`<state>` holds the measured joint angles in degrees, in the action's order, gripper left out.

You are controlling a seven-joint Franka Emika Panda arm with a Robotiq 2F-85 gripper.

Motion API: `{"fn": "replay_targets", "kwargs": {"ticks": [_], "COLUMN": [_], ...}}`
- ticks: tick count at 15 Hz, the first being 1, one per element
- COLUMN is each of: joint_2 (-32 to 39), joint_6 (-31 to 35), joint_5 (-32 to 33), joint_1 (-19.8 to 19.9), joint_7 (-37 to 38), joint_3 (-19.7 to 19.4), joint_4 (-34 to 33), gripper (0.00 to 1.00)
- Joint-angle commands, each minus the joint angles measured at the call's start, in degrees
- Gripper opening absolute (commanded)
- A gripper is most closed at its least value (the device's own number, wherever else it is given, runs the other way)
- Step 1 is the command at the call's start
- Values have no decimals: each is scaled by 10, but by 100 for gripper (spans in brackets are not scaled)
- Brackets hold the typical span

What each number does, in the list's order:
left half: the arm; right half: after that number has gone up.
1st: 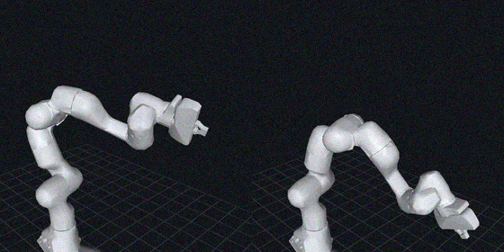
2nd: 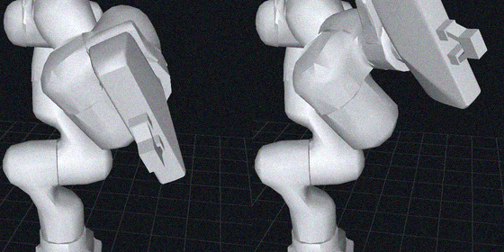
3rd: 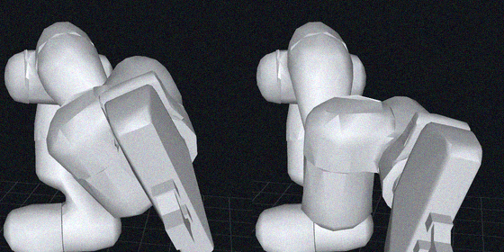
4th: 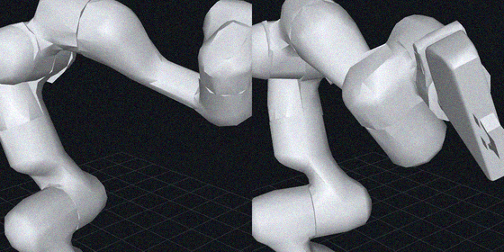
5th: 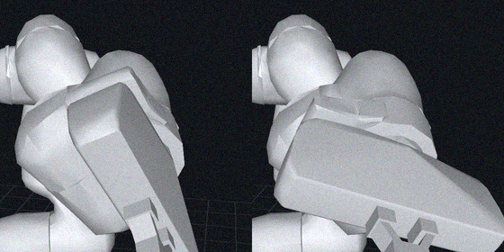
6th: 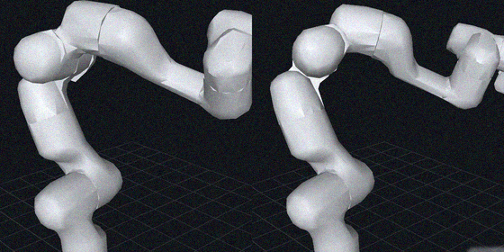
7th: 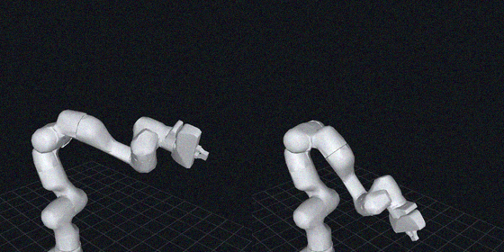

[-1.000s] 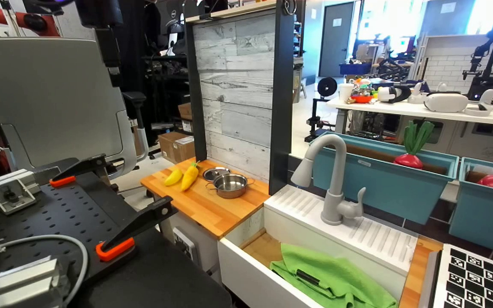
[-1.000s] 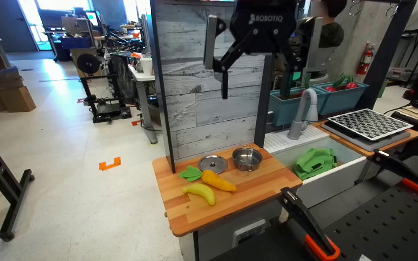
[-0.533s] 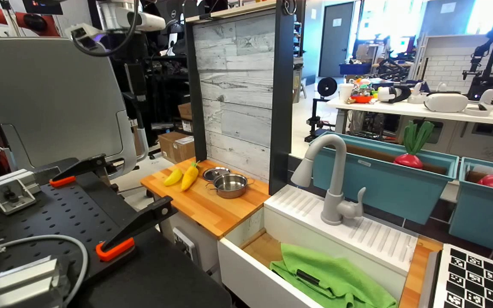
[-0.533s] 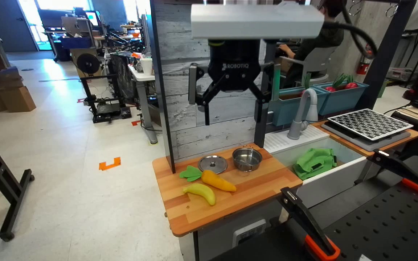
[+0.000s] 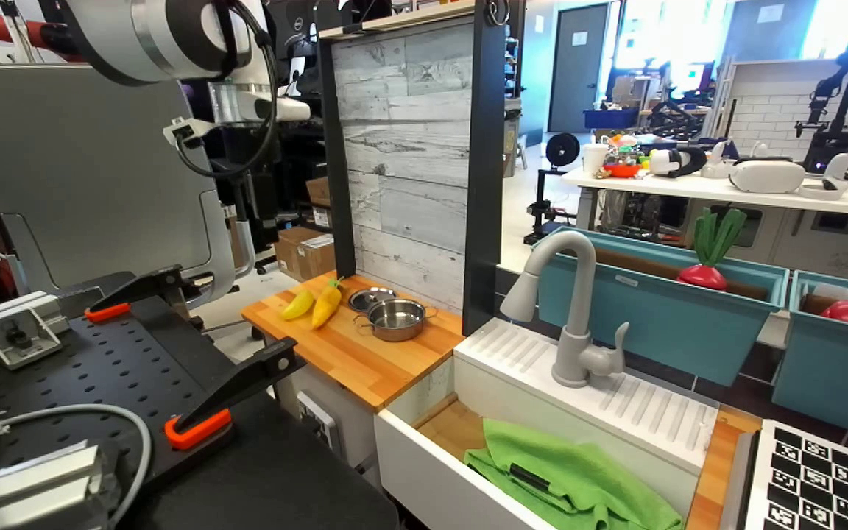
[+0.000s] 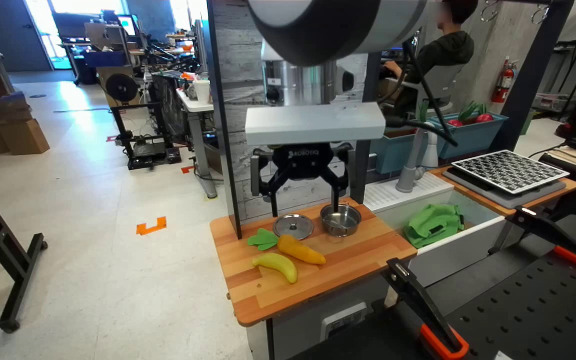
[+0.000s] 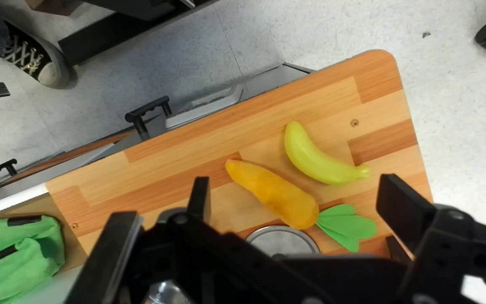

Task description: Move the banana plush toy

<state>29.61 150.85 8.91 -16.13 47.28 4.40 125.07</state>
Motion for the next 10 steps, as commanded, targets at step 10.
{"fn": "replay_targets", "kwargs": {"ticks": [10], "joint_2": [229], "joint_6": [-33], "joint_5": [-25], "joint_1": [-63], "joint_7": [-18], "joint_3": [-39], "joint_4": [-228], "gripper": [100]}}
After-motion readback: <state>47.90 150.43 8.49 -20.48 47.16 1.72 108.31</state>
